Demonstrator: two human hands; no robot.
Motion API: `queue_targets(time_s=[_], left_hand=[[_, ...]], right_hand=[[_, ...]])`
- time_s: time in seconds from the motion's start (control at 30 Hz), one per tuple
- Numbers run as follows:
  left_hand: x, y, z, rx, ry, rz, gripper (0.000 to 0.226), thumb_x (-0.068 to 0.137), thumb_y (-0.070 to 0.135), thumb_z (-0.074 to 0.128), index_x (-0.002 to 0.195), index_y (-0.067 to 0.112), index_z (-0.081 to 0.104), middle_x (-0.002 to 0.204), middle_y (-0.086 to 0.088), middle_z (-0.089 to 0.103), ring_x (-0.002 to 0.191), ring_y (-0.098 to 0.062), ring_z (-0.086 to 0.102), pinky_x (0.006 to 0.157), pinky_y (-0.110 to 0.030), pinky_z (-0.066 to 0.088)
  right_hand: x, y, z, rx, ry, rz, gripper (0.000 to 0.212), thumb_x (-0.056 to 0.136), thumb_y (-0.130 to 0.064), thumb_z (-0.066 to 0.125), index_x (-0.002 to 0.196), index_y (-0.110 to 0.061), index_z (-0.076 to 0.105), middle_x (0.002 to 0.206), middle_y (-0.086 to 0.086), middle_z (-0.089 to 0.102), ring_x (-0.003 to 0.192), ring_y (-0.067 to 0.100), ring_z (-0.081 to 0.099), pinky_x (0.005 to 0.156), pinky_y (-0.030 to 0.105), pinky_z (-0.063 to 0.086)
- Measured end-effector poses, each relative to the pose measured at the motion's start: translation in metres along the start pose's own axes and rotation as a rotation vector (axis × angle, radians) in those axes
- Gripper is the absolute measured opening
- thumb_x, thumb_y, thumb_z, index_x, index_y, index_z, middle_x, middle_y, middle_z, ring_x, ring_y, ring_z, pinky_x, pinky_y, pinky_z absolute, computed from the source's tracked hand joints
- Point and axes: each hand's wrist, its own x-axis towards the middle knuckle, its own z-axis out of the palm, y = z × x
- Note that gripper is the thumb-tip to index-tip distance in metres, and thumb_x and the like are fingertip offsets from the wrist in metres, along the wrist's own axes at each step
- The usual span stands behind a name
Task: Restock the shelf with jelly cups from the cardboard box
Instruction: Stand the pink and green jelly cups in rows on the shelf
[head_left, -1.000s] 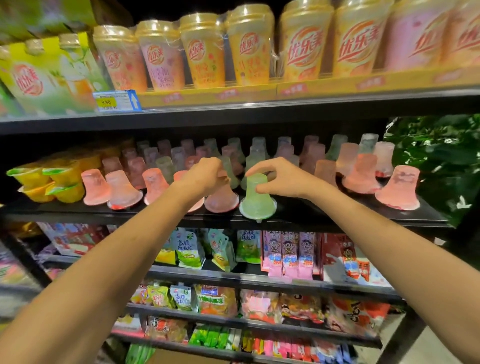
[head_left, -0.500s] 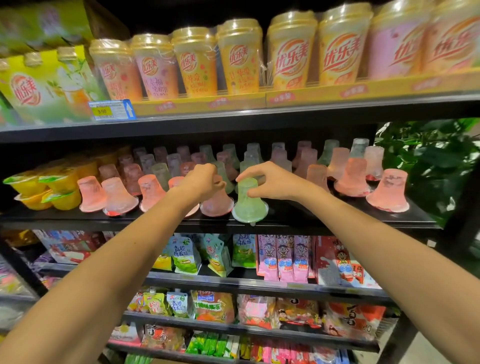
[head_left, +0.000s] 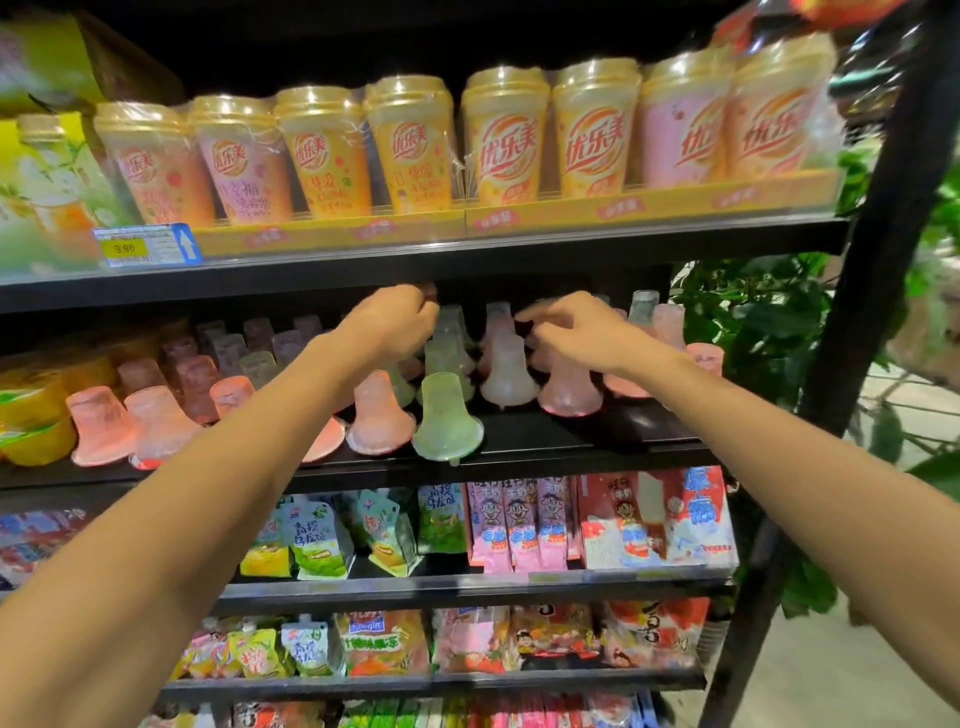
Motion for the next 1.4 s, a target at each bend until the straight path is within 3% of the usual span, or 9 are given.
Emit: queue_targets(time_s=[0.1, 0.23, 0.37, 0.6, 0.77, 0.93, 1.13, 1.27, 1.4], left_hand=[[0.0, 0.023, 0.009, -0.008, -0.044, 0.067, 0.038, 0.099, 0.027, 0.037, 0.113, 0.001, 0.061, 0.118, -0.021, 0.063, 0.105, -0.034, 0.058, 0.09, -0.037, 0.047], [0.001, 0.048, 0.028, -0.01, -0.143, 0.124, 0.032, 0.099, 0.026, 0.039, 0.105, 0.003, 0.06, 0.119, -0.021, 0.061, 0.101, -0.032, 0.057, 0.084, -0.033, 0.044], [0.001, 0.072, 0.046, 0.006, -0.244, 0.138, 0.034, 0.102, 0.021, 0.036, 0.109, -0.002, 0.059, 0.125, -0.024, 0.058, 0.111, -0.035, 0.055, 0.079, -0.031, 0.035], [0.011, 0.085, 0.066, 0.038, -0.364, 0.094, 0.043, 0.105, 0.024, 0.03, 0.131, -0.003, 0.052, 0.142, -0.021, 0.048, 0.129, -0.032, 0.046, 0.101, -0.032, 0.034], [0.017, 0.081, 0.073, 0.104, -0.406, 0.076, 0.046, 0.106, 0.028, 0.03, 0.137, 0.0, 0.049, 0.144, -0.02, 0.047, 0.132, -0.031, 0.044, 0.106, -0.033, 0.032], [0.021, 0.081, 0.073, 0.134, -0.41, 0.031, 0.047, 0.106, 0.027, 0.029, 0.14, -0.001, 0.045, 0.147, -0.02, 0.043, 0.134, -0.031, 0.042, 0.107, -0.032, 0.03], [0.027, 0.082, 0.07, 0.142, -0.39, -0.012, 0.045, 0.105, 0.025, 0.031, 0.142, 0.001, 0.041, 0.145, -0.02, 0.045, 0.132, -0.031, 0.043, 0.106, -0.033, 0.032], [0.03, 0.079, 0.07, 0.136, -0.413, -0.028, 0.046, 0.105, 0.026, 0.033, 0.144, 0.003, 0.039, 0.146, -0.017, 0.043, 0.135, -0.03, 0.041, 0.108, -0.033, 0.029], [0.031, 0.076, 0.072, 0.135, -0.449, -0.015, 0.046, 0.104, 0.026, 0.031, 0.144, 0.004, 0.04, 0.147, -0.016, 0.042, 0.135, -0.029, 0.039, 0.11, -0.033, 0.027]], right_hand=[[-0.011, 0.012, -0.014, -0.173, 0.021, 0.073, 0.042, 0.09, -0.018, 0.049, 0.128, -0.022, 0.065, 0.119, -0.003, 0.067, 0.111, 0.016, 0.06, 0.1, 0.029, 0.045], [-0.024, 0.023, -0.021, -0.344, -0.021, 0.176, 0.044, 0.092, -0.021, 0.051, 0.135, -0.012, 0.057, 0.132, 0.014, 0.06, 0.121, 0.033, 0.055, 0.103, 0.042, 0.045], [-0.035, 0.027, -0.016, -0.523, -0.09, 0.164, 0.05, 0.09, -0.024, 0.046, 0.14, -0.02, 0.049, 0.137, 0.012, 0.056, 0.121, 0.033, 0.055, 0.098, 0.046, 0.048], [-0.041, 0.029, -0.002, -0.735, -0.22, 0.113, 0.056, 0.095, -0.019, 0.05, 0.149, -0.015, 0.035, 0.133, 0.01, 0.053, 0.115, 0.031, 0.056, 0.094, 0.044, 0.049], [-0.037, 0.038, 0.005, -0.708, -0.193, 0.091, 0.062, 0.095, -0.022, 0.052, 0.152, -0.016, 0.03, 0.132, 0.009, 0.054, 0.115, 0.03, 0.057, 0.092, 0.041, 0.049], [-0.035, 0.05, 0.008, -0.68, -0.149, 0.047, 0.043, 0.096, -0.022, 0.052, 0.137, -0.011, 0.046, 0.121, 0.01, 0.059, 0.104, 0.027, 0.059, 0.076, 0.029, 0.04], [-0.031, 0.053, 0.009, -0.707, -0.089, 0.017, 0.034, 0.096, -0.018, 0.049, 0.128, -0.007, 0.053, 0.113, 0.014, 0.062, 0.094, 0.029, 0.06, 0.07, 0.03, 0.037], [-0.026, 0.054, 0.012, -0.709, -0.088, 0.054, 0.011, 0.095, -0.019, 0.052, 0.102, -0.012, 0.057, 0.101, 0.013, 0.065, 0.075, 0.021, 0.05, 0.065, 0.03, 0.039], [-0.023, 0.052, 0.014, -0.684, -0.085, 0.079, 0.014, 0.095, -0.019, 0.053, 0.104, -0.01, 0.059, 0.096, 0.008, 0.061, 0.083, 0.025, 0.059, 0.068, 0.029, 0.041]])
